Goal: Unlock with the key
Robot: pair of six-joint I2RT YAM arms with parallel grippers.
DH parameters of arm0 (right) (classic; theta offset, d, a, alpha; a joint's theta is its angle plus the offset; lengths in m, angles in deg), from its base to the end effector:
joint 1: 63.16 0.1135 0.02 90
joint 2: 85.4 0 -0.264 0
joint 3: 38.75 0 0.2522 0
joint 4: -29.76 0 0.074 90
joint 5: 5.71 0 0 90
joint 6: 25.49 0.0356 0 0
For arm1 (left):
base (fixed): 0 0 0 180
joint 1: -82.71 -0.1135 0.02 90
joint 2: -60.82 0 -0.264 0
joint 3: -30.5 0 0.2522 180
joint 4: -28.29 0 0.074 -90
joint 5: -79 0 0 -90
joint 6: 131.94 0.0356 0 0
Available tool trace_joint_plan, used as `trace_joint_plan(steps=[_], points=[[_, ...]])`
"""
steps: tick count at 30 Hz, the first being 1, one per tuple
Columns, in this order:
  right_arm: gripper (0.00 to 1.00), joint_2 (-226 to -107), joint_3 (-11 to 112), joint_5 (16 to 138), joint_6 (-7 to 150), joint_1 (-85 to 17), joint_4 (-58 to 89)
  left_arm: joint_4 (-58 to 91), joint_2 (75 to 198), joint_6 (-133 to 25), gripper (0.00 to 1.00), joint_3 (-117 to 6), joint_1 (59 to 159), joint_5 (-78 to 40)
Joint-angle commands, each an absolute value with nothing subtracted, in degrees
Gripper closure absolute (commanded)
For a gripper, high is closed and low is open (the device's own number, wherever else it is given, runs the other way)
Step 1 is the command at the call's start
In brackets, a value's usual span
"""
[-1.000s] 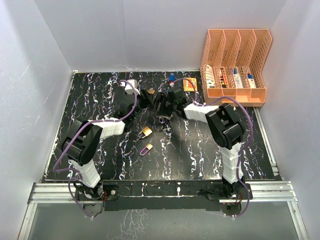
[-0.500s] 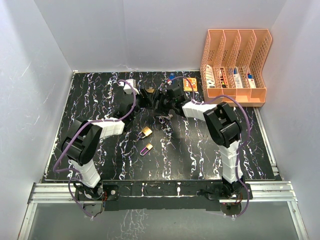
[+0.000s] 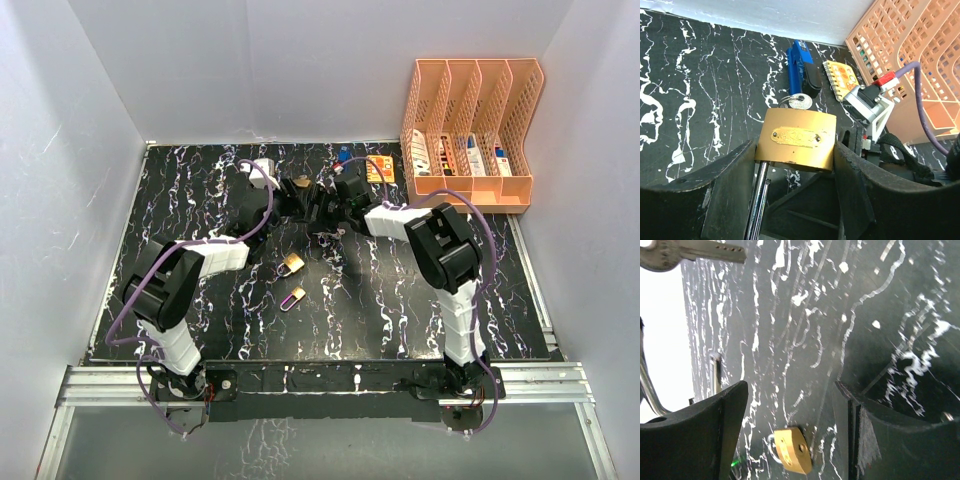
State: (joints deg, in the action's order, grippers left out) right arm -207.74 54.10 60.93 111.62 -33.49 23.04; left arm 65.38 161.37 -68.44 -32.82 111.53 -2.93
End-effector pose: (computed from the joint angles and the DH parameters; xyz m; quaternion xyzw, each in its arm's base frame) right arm 0.3986 0.2433 0.1494 0.0419 0.8772 0.4166 0.2351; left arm 0.3339 -0.1780 0.2202 -0.0354 0.7071 -0.2829 0.6471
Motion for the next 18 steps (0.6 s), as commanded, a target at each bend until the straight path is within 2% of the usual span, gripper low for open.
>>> trace_joint_plan(steps=[1, 18], points=[[0.33, -202.4, 50.2, 60.1, 111.6, -35.2, 27.0, 68.7, 155.7, -65.1, 1.0, -32.8, 110.9, -1.8], [0.33, -181.6, 35.1, 66.6, 105.2, -38.8, 29.3, 64.0, 159.9, -47.8, 1.0, -35.5, 107.1, 7.4]])
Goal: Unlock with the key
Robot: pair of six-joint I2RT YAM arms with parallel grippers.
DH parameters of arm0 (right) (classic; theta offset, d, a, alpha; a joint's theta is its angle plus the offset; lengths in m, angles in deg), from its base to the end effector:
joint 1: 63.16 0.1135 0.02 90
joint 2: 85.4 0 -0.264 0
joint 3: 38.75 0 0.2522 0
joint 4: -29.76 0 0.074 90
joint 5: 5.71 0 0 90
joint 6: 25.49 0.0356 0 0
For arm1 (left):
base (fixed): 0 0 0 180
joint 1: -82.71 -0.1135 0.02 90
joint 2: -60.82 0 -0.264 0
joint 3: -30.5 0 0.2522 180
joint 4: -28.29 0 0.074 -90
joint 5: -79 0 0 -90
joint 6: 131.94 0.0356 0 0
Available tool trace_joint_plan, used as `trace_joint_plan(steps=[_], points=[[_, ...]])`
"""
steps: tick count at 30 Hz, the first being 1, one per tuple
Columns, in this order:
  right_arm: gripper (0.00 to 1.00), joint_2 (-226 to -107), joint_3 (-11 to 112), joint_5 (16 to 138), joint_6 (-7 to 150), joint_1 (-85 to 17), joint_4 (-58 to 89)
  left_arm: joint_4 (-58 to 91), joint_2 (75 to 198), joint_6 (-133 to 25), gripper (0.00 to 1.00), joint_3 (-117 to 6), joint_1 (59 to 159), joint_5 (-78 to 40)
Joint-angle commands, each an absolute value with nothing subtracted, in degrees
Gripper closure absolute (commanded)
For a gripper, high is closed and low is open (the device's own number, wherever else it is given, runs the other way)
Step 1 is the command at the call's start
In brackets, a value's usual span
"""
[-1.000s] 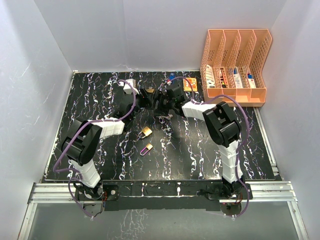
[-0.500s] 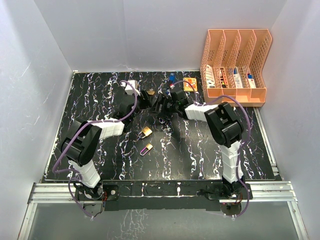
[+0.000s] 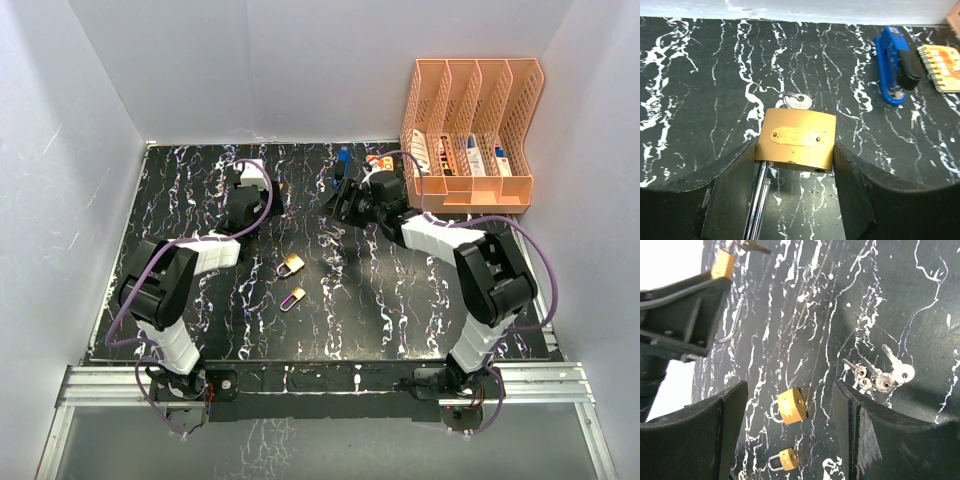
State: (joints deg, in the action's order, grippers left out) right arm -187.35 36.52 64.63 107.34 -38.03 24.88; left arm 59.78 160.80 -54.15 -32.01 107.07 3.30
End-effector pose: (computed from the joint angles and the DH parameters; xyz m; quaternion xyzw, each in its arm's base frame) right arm 0.3495 0.1772 0.2023 0.0500 0.8625 0.3924 0.3156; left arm 0.3442 -0.1462 0.2088 -0.0048 0.7419 -0.1205 0.6595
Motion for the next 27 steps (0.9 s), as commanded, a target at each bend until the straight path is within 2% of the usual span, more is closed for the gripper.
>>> trace_joint_plan(steps=[1, 14, 27], points=[[0.33, -180.7, 34.7, 66.7, 105.1, -38.9, 29.5, 64.0, 161.0, -46.6, 1.0, -35.9, 107.1, 8.2], [0.33, -176.0, 31.9, 66.7, 104.4, -40.3, 30.6, 75.6, 172.0, -38.9, 1.0, -37.7, 107.0, 12.5], [0.33, -176.6, 31.4, 65.5, 105.1, -41.0, 32.0, 77.0, 176.3, -49.9, 1.0, -36.4, 109.5, 6.7]])
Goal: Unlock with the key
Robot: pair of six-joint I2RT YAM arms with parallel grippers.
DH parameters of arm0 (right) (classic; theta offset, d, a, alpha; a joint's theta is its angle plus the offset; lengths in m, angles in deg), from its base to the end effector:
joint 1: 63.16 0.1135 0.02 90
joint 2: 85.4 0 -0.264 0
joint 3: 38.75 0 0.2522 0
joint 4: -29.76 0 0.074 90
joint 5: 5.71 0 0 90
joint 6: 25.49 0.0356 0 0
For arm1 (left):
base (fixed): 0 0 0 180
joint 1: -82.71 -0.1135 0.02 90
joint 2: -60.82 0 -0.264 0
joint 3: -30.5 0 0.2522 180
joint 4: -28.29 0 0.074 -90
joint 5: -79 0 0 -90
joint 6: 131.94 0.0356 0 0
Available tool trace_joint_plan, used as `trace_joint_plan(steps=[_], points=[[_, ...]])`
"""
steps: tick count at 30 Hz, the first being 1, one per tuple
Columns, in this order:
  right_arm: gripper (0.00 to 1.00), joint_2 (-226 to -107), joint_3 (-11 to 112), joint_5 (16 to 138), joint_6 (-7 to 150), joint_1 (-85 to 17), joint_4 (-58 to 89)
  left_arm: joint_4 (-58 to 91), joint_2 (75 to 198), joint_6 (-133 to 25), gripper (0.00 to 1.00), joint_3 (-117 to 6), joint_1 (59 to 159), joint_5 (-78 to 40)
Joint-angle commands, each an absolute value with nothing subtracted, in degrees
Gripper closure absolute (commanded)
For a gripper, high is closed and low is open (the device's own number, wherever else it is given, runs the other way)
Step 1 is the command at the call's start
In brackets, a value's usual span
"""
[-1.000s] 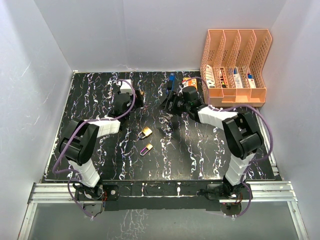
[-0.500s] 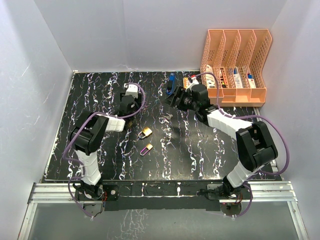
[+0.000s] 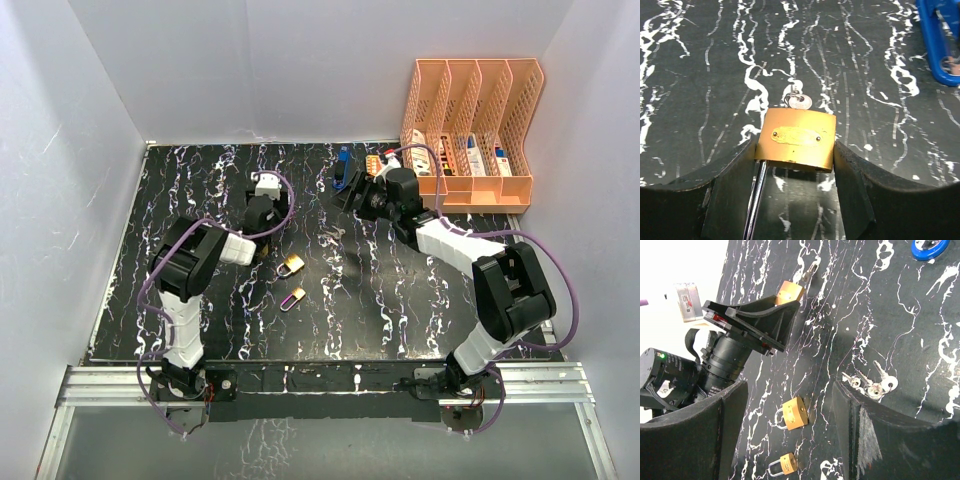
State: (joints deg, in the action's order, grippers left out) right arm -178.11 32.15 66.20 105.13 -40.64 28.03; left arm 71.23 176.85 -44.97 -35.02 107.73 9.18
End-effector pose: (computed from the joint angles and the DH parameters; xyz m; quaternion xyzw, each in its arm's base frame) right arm 0.3334 0.1502 0.2404 0.0449 0.8293 0.3954 0.3922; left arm 0.3701 -0.1592 0.1419 0.0279 0.7490 -0.0293 0.6613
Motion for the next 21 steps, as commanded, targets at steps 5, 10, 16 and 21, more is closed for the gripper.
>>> trace_joint_plan(steps=[5, 10, 16, 21], points=[[0.33, -176.3, 30.7, 65.3, 105.1, -41.3, 32.4, 77.6, 177.3, -52.3, 1.0, -35.2, 111.5, 6.5], [0.33, -175.5, 30.0, 65.1, 105.2, -41.6, 32.6, 78.1, 178.9, -54.4, 1.0, -34.4, 112.0, 5.5], [0.34, -174.0, 28.9, 64.5, 105.1, -42.3, 33.1, 77.2, 180.1, -54.4, 1.0, -35.4, 111.9, 2.5], [0.34, -173.3, 28.2, 62.2, 104.5, -43.0, 33.5, 77.4, 181.3, -54.0, 1.0, -36.4, 111.0, -2.5]])
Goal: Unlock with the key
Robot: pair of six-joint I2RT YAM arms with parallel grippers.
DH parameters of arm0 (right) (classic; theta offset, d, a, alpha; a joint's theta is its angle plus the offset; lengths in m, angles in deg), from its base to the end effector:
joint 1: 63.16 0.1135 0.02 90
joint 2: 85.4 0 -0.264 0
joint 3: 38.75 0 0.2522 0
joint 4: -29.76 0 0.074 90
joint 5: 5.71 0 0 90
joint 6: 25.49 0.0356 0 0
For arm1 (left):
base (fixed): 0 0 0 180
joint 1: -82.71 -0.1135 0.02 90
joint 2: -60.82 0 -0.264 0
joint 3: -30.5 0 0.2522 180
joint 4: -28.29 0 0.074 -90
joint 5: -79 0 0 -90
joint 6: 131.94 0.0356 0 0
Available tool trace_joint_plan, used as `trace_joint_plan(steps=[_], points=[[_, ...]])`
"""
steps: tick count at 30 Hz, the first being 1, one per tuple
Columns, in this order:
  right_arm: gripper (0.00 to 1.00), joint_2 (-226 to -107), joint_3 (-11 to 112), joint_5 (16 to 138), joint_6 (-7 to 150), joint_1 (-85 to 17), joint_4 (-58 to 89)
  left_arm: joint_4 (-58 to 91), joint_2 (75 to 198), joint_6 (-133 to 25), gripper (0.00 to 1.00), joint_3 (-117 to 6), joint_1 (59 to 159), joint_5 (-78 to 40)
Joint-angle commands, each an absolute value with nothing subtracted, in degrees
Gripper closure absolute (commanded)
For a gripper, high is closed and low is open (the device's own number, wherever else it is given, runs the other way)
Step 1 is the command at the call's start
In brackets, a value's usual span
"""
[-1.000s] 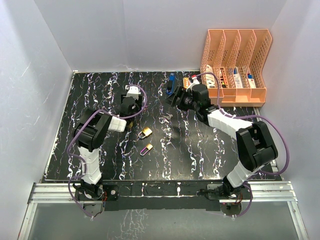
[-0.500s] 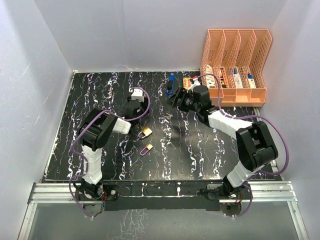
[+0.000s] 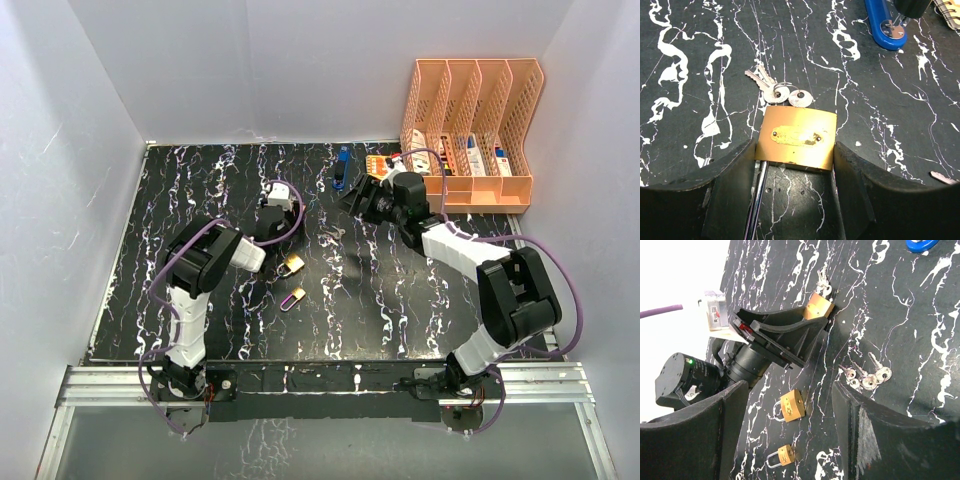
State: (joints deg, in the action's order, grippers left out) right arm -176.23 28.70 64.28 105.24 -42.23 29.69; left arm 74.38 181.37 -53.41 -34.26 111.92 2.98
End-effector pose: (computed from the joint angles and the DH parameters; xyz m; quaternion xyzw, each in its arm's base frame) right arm 0.3262 0.1378 0.2346 0.0477 0.8275 0.4016 0.3895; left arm 0.3559 -0.1892 0.1140 0.0395 0.7617 -0.1352 0.6324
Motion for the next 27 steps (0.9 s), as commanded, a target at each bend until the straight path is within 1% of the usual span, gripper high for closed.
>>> trace_joint_plan(steps=[1, 10, 19, 23, 25, 26, 27], points=[[0.34, -173.2, 27.9, 62.0, 104.6, -43.1, 33.5, 77.6, 181.3, -54.1, 1.0, -36.4, 110.7, -3.6], [0.34, -171.6, 26.4, 61.2, 104.6, -44.2, 33.5, 77.9, 181.3, -53.4, 1.0, -34.4, 108.4, -9.4], [0.34, -171.4, 26.1, 60.9, 104.6, -44.3, 33.6, 76.1, 182.0, -50.3, 1.0, -35.5, 107.7, -14.2], [0.32, -171.8, 26.4, 60.6, 104.8, -44.4, 33.6, 74.0, 182.0, -49.5, 1.0, -35.9, 107.7, -14.7], [0.3, -172.0, 26.6, 60.4, 105.0, -44.4, 33.6, 72.6, 181.8, -49.2, 1.0, -36.1, 107.7, -15.1], [0.29, -172.1, 26.6, 60.3, 105.0, -44.4, 33.6, 72.0, 181.7, -49.1, 0.94, -36.2, 107.7, -15.2], [0.28, -172.1, 26.7, 60.2, 105.0, -44.4, 33.7, 71.6, 181.6, -49.0, 0.84, -36.2, 107.7, -15.2]])
